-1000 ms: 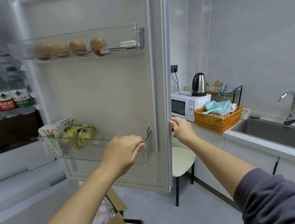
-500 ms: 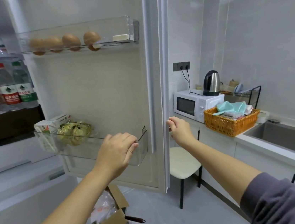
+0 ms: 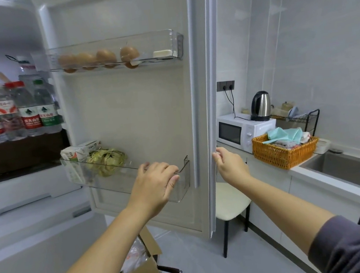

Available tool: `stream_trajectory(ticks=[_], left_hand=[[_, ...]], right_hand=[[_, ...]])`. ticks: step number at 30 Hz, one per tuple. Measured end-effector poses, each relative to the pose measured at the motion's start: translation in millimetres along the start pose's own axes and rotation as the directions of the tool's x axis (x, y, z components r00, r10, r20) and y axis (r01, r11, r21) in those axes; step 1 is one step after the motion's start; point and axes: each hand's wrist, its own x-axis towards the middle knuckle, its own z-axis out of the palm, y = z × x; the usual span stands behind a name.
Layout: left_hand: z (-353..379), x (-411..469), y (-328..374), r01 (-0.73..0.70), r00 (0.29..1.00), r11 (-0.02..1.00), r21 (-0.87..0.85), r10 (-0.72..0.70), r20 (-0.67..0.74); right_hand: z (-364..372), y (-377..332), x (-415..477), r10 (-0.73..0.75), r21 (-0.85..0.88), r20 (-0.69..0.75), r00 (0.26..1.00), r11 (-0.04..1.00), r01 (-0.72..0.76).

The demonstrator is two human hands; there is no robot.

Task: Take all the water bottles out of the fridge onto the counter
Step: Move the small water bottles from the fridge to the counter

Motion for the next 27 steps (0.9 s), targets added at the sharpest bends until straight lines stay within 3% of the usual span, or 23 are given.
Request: stream_trajectory(ticks=[6, 13, 18, 27], left_hand=[[-9.0, -10.4, -3.1, 0.109, 0.994, 0.99, 0.085, -0.111, 0.021], [-49.5, -44.5, -48.2, 0.122, 0.985, 0.981, 0.15, -0.138, 0.102], [-90.4, -82.5, -94.7, 0.131, 0.987, 0.975, 0.177, -0.145, 0.066], [-145.6, -141.8, -163.1, 0.222, 0.97, 0.94, 0.26, -0.241, 0.041]], right_hand=[[-2.2, -14.0, -32.0, -0.058, -0.032, -0.062, 0.996, 0.998, 0.056], [7.8, -65.8, -91.5, -0.178, -0.263, -0.177, 0.968, 0.956, 0.128], [37.9, -121.0, -118.8, -0.232, -0.363, -0.156, 0.96, 0.918, 0.163], [111.3, -208.0, -142.2, -0.42, -0.39, -0.064, 0.905, 0.845, 0.364]])
